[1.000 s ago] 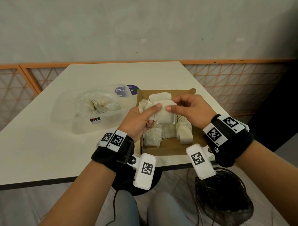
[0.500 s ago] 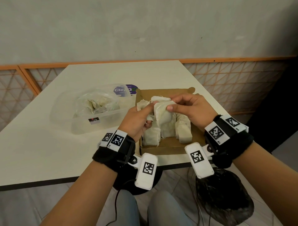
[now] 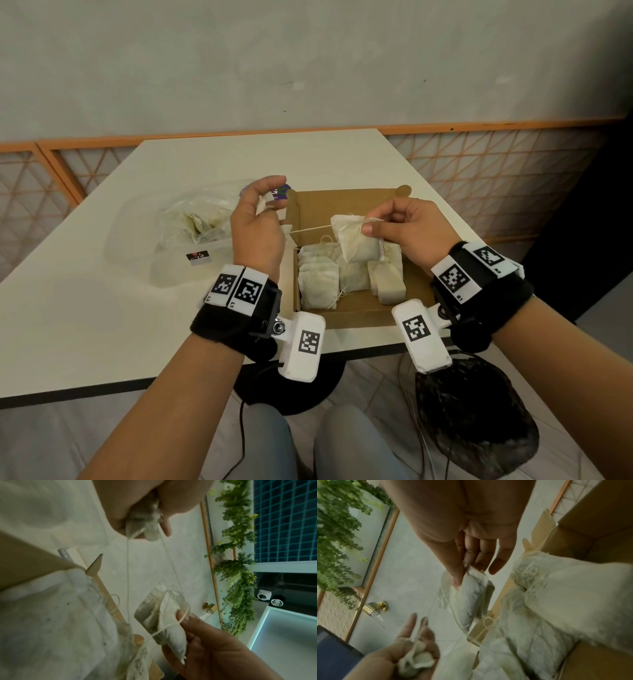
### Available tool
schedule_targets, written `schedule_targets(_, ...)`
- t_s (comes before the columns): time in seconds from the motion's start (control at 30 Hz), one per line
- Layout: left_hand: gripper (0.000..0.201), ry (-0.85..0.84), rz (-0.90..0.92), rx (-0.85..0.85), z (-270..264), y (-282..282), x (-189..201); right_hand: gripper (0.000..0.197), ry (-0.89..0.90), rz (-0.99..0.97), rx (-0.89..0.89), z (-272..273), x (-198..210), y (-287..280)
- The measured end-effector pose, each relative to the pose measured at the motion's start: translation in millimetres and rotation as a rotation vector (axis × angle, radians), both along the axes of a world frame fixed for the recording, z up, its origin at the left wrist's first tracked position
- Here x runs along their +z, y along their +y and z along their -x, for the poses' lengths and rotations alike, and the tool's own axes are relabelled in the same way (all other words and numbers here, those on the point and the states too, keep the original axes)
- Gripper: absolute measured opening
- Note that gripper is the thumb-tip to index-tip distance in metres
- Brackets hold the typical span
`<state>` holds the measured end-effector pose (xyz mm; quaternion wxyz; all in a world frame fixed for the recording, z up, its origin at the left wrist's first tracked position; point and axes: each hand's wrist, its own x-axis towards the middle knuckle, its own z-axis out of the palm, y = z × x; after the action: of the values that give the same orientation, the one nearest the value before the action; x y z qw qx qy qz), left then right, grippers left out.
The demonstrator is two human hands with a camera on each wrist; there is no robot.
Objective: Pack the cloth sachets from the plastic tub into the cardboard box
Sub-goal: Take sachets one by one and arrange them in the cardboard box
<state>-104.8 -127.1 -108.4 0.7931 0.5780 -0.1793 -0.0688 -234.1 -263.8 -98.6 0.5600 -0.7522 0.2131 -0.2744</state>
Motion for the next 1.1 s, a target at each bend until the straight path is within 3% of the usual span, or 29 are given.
schedule_targets(0.23,0.038,-0.067,0.138,0.275,-10.1,4.3,11.7,0.01,0.112,0.158,-0.025,0.7,-0.4,-3.5)
schedule_targets(0.47,0.042,0.009,0.301,0.261,-13.6,-0.9,34.9,0.014,0.272,0.294,-0.14,8.0,-3.5,-16.7)
schedule_targets(0.6,0.03,-0.045,0.347,0.238,-13.9,-2.6,49.5,0.02,0.318,0.297,-0.193,10.8,-3.1,-27.1)
schedule_targets(0.67,0.021,-0.201,0.223,0.139,-5.6,-7.6,51.7,0.018,0.284,0.288,-0.171,11.1,-0.3,-25.4)
schedule_targets(0.73,0.013,-0.388,-0.054,-0.024,7.4,-14.8,48.6,0.016,0.225,0.276,-0.121,9.3,4.6,-18.9)
schedule_targets(0.87,0.042,-0.595,-0.589,-0.426,23.7,-25.1,32.3,0.026,0.078,0.221,0.013,3.8,15.3,-5.9)
schedule_targets(0.93,0.044,-0.636,-0.688,-0.472,22.1,-23.6,30.1,0.034,0.012,0.153,0.07,3.7,18.4,-4.2)
schedule_targets(1.03,0.022,-0.656,-0.712,-0.499,16.3,-19.4,30.2,0.039,-0.014,0.075,0.107,5.2,20.3,-4.9)
schedule_targets(1.1,0.009,-0.635,-0.7,-0.427,13.8,-18.3,28.5,0.04,-0.004,0.054,0.109,5.8,20.1,-5.3)
